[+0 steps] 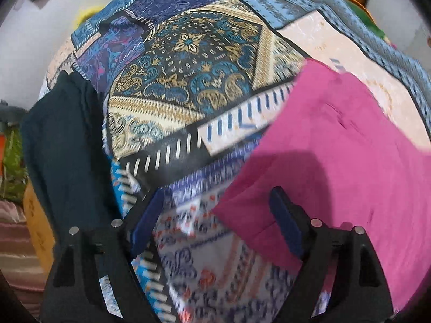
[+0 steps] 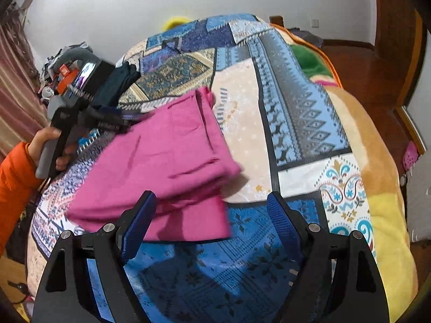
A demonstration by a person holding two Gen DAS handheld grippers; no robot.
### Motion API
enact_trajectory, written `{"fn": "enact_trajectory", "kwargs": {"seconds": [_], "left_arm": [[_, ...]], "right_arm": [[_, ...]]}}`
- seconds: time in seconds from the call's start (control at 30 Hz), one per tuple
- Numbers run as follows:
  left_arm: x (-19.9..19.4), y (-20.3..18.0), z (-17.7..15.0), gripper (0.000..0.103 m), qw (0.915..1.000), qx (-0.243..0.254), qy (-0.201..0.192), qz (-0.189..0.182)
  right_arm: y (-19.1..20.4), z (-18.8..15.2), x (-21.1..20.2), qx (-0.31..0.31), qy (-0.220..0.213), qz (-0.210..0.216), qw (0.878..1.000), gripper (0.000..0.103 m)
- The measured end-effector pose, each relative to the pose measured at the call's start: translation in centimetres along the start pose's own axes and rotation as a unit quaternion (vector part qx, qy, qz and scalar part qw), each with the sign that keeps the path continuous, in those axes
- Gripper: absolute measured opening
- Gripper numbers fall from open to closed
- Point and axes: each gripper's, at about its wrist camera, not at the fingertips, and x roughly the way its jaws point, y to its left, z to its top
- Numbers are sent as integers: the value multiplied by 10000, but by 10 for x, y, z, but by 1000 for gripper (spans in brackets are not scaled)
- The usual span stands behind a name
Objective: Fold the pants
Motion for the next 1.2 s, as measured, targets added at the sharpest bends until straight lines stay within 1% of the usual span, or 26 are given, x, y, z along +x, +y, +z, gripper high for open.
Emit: {"fn": "enact_trajectory", "kwargs": {"seconds": [0.13, 0.23, 0.33, 0.4, 0.43, 0.47, 0.5, 0.53, 0.6, 0.67, 0.77, 0.8, 0.83, 0.87, 0.9, 0.93, 1.0, 1.1, 1.2], "left_arm": [[-20, -3, -25, 82, 9999, 153, 17, 5], [-34, -7, -41, 82, 9998, 163, -62, 18], [-45, -7, -57, 82, 9998, -21, -94, -190], [-51, -4, -66, 82, 9987, -285, -119, -398], [-51, -1, -70, 82, 9974, -442, -116, -560], [-51, 3, -75, 82, 9944, -663, -96, -815], [-51, 6, -80, 82, 9906, -865, -102, -1055], [-52, 8, -83, 82, 9890, -938, -140, -1136], [-59, 3, -90, 82, 9885, -975, -274, -1127], [-65, -3, -96, 81, 9879, -1002, -387, -1120], [-70, -6, -99, 70, 9876, -1002, -520, -1091], [-72, -8, -100, 63, 9879, -1014, -549, -1039], [-73, -8, -101, 58, 9883, -1005, -574, -998], [-75, -10, -102, 56, 9885, -977, -621, -972], [-77, -12, -105, 54, 9887, -933, -682, -955], [-78, -14, -108, 53, 9892, -875, -727, -923], [-80, -16, -112, 51, 9896, -821, -778, -886], [-81, -15, -115, 50, 9888, -889, -817, -874], [-83, -13, -115, 50, 9891, -931, -838, -777]], "right_arm": [[7, 7, -3, -80, -162, 81, 9998, 81], [12, 9, 3, -211, -184, 95, 9996, 81], [14, 9, 16, -315, -101, 130, 9994, 81], [11, 10, 24, -304, -47, 157, 9994, 81], [9, 9, 27, -274, -10, 152, 9995, 76], [7, 10, 32, -236, 97, 162, 9995, 71], [5, 10, 36, -227, 236, 183, 9993, 60], [2, 9, 42, -171, 408, 216, 9988, 51], [0, 8, 46, -122, 503, 328, 9981, 48], [1, 8, 45, -239, 467, 258, 9983, 45], [-1, 9, 46, -296, 473, 239, 9982, 41], [-2, 10, 47, -315, 469, 216, 9982, 37], [-1, 10, 48, -361, 477, 195, 9980, 29], [0, 11, 48, -451, 449, 87, 9979, 26], [1, 12, 48, -531, 426, -34, 9977, 20], [1, 13, 48, -604, 438, -92, 9972, 19], [-2, 11, 47, -576, 426, -54, 9974, 19], [-3, 7, 47, -586, 384, -127, 9975, 18], [1, 6, 44, -682, 335, -268, 9967, 18]]}}
